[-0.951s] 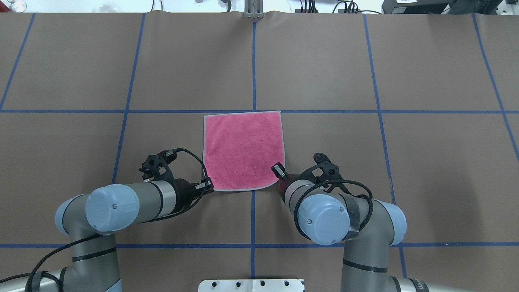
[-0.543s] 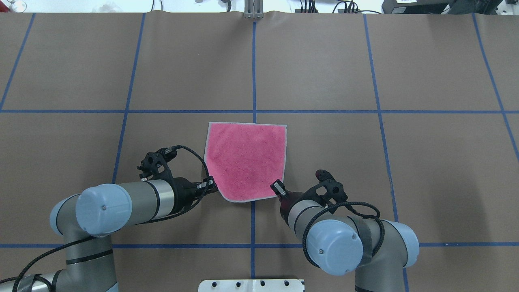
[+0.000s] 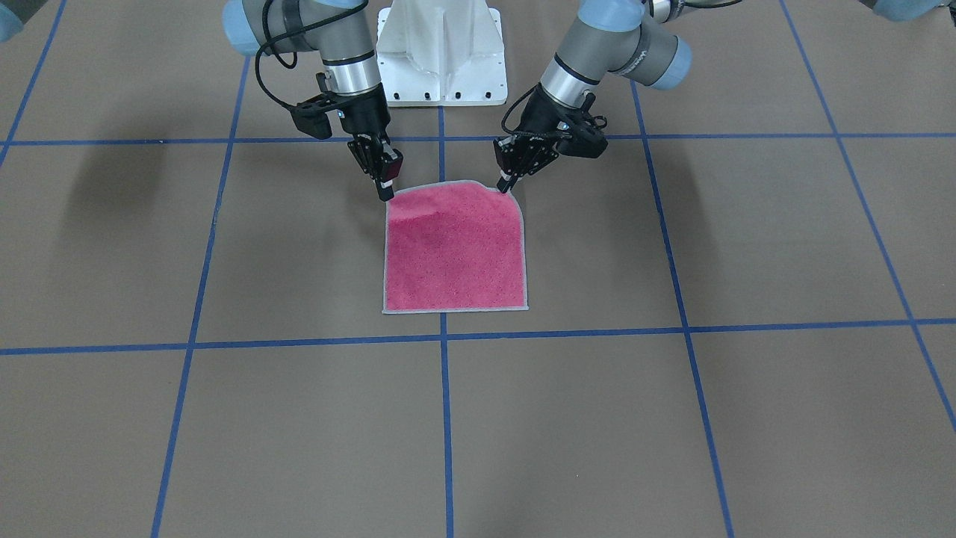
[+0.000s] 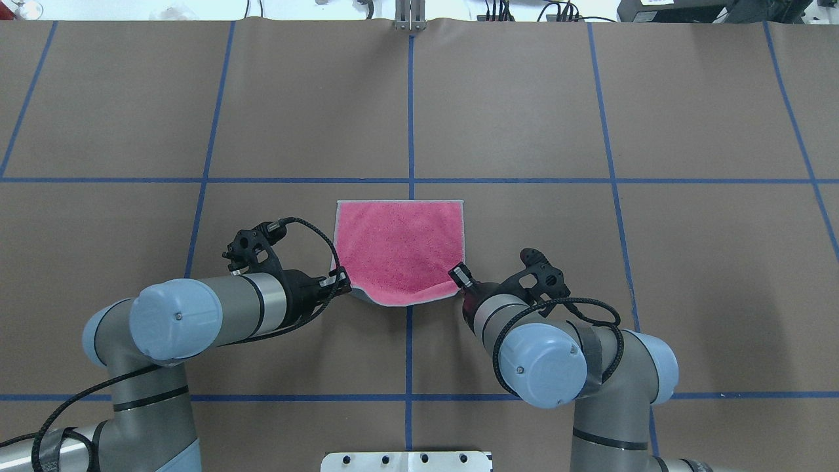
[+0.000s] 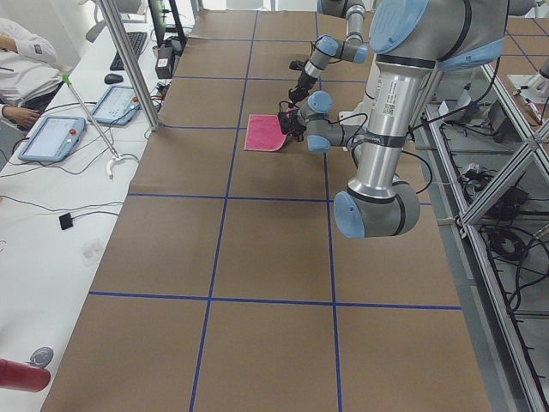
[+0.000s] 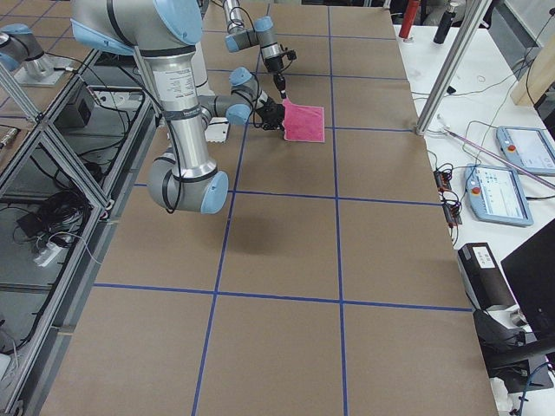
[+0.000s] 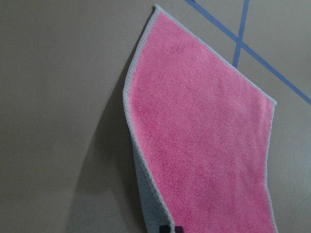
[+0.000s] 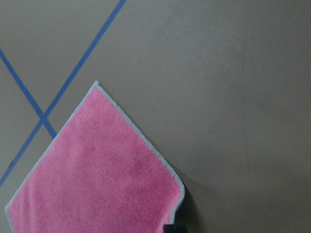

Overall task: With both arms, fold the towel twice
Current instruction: 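Lift the near edge with both grippers and fold it over the far edge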

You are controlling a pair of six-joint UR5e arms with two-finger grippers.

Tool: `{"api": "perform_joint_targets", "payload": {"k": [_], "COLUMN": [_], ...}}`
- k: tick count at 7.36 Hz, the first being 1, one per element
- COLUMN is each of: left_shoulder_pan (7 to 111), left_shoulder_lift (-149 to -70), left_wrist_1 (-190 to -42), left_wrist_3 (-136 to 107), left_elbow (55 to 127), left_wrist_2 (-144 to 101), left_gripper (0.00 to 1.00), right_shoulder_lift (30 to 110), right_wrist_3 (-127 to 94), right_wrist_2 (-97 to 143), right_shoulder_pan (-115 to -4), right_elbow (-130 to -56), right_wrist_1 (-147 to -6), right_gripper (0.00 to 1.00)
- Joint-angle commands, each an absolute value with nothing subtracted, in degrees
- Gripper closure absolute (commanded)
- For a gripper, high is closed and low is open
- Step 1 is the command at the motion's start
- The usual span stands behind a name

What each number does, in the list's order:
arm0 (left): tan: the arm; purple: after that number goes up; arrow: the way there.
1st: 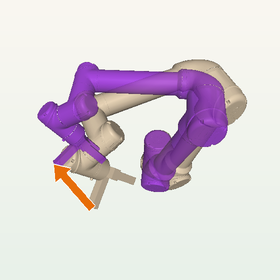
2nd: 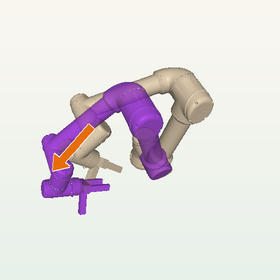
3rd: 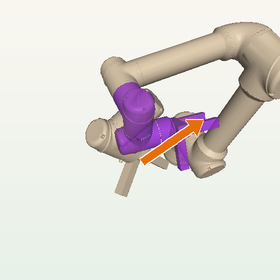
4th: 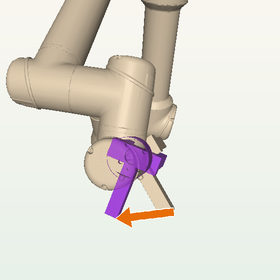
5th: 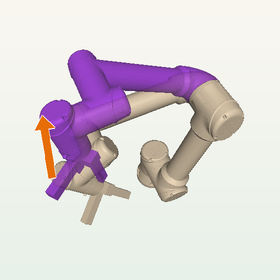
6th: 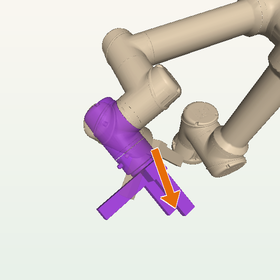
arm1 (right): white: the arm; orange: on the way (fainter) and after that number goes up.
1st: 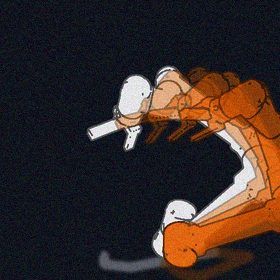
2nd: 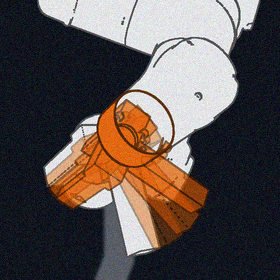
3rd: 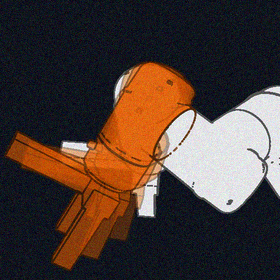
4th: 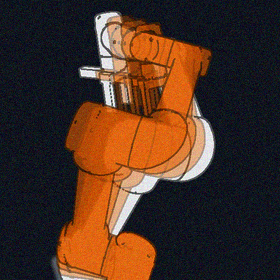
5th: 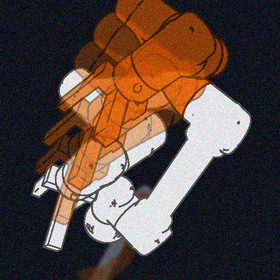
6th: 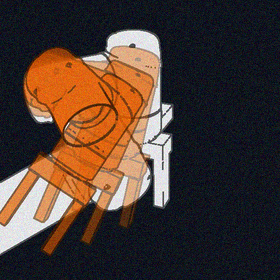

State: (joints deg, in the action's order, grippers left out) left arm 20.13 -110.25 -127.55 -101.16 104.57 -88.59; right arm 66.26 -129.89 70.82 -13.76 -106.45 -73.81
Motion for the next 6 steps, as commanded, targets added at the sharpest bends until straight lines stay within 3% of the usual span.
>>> {"api": "perform_joint_targets", "payload": {"k": [1,4,6], "left_shoulder_pan": [22.31,25.04,26.62], "left_shoulder_lift": [-113.63,-116.71,-116.98], "left_wrist_1": [-124.72,-124.72,-124.89], "left_wrist_3": [-101.16,-101.08,-100.64], "left_elbow": [102.67,97.66,96.60], "left_wrist_2": [-88.59,-88.68,-88.77], "left_gripper": [1.00,1.00,1.00], "right_shoulder_lift": [64.78,64.60,61.89], "right_wrist_3": [-129.90,-129.81,-129.29], "right_wrist_2": [70.93,70.93,71.02], "right_shoulder_pan": [-16.25,-17.40,-19.15], "right_elbow": [-105.03,-104.77,-100.40], "right_wrist_1": [-73.91,-73.92,-73.83], "right_gripper": [1.00,1.00,1.00]}}
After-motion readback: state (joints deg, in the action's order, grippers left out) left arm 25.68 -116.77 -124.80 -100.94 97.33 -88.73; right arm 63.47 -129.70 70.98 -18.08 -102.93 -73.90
